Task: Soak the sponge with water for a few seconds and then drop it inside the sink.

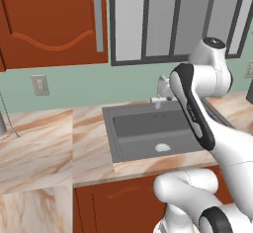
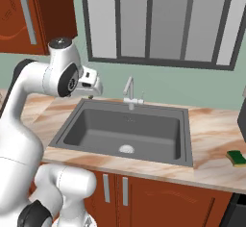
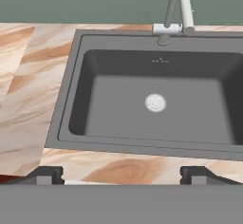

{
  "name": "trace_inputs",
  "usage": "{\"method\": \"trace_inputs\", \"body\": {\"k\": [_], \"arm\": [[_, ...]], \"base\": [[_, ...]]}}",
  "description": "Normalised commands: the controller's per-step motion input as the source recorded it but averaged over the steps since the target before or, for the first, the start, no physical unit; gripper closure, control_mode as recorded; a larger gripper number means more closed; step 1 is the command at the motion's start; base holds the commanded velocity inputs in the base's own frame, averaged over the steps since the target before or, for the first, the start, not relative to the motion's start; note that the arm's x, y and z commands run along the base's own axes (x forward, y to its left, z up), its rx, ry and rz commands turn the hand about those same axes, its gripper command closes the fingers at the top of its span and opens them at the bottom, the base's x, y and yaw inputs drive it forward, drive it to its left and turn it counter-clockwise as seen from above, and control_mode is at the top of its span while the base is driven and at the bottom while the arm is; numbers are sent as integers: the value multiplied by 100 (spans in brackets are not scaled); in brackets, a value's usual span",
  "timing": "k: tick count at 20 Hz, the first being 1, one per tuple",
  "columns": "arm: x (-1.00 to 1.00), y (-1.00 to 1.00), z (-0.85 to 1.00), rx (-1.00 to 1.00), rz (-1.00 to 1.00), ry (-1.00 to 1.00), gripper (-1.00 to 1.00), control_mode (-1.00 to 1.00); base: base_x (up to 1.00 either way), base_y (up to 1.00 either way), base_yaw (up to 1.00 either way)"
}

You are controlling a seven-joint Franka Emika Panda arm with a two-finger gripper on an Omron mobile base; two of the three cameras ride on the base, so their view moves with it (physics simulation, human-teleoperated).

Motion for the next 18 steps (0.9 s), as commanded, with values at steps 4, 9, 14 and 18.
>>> {"method": "trace_inputs", "body": {"k": [4,9,14,18], "arm": [[-35,-4,0,0,0,-17,-100,-100],[-28,-4,0,0,0,-16,-100,-100],[-22,-10,0,0,0,-13,-100,-100],[-18,-11,0,0,0,-10,-100,-100]], "base": [[0,0,0],[0,0,0],[0,0,0],[0,0,0]]}}
